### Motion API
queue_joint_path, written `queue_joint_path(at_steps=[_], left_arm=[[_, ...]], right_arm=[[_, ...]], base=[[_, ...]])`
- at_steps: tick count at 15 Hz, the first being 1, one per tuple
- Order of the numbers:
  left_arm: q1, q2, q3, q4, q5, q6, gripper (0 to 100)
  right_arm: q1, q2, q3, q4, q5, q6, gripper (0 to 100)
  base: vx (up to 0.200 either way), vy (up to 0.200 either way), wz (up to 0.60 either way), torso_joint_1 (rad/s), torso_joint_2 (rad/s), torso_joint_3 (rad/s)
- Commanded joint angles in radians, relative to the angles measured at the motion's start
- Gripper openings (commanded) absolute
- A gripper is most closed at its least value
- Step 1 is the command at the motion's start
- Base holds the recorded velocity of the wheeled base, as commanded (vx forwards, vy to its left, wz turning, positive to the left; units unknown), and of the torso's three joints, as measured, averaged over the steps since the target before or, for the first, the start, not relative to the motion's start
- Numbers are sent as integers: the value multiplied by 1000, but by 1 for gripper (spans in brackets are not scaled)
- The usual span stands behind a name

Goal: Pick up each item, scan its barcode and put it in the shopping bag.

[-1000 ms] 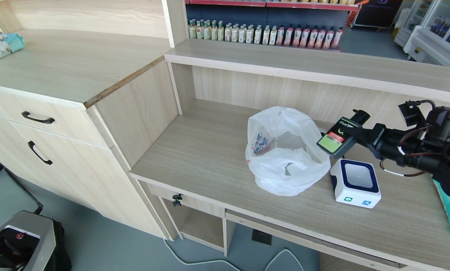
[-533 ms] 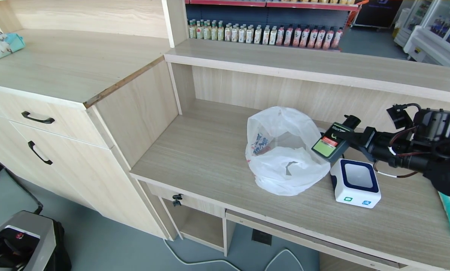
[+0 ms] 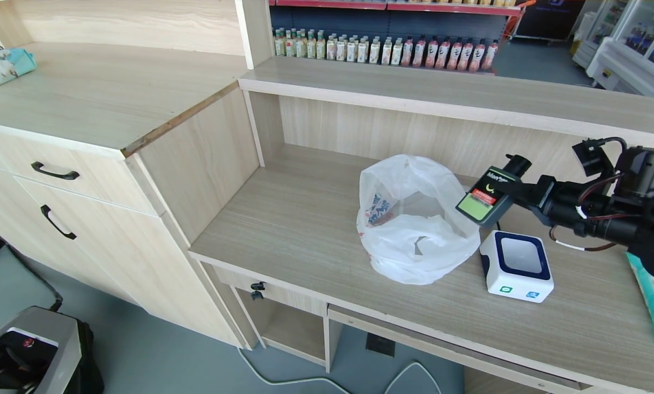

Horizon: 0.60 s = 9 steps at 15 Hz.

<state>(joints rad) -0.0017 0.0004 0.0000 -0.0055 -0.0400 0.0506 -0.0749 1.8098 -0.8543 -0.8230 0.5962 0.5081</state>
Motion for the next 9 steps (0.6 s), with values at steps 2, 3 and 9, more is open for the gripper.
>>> queue_joint_path(at_steps=[2,3,9], left_arm=[[0,0,0,-1,0,0,100],[0,0,0,-1,0,0,100],[0,0,0,-1,0,0,100]], right_arm=[[-2,-87,47,41,-3,-72,0],[-8,-98,63,53,-6,-83,0],[-71,-107,142,62,-79,-198,0]], base=[[0,0,0,0,0,0],[0,0,0,0,0,0],[0,0,0,0,0,0]])
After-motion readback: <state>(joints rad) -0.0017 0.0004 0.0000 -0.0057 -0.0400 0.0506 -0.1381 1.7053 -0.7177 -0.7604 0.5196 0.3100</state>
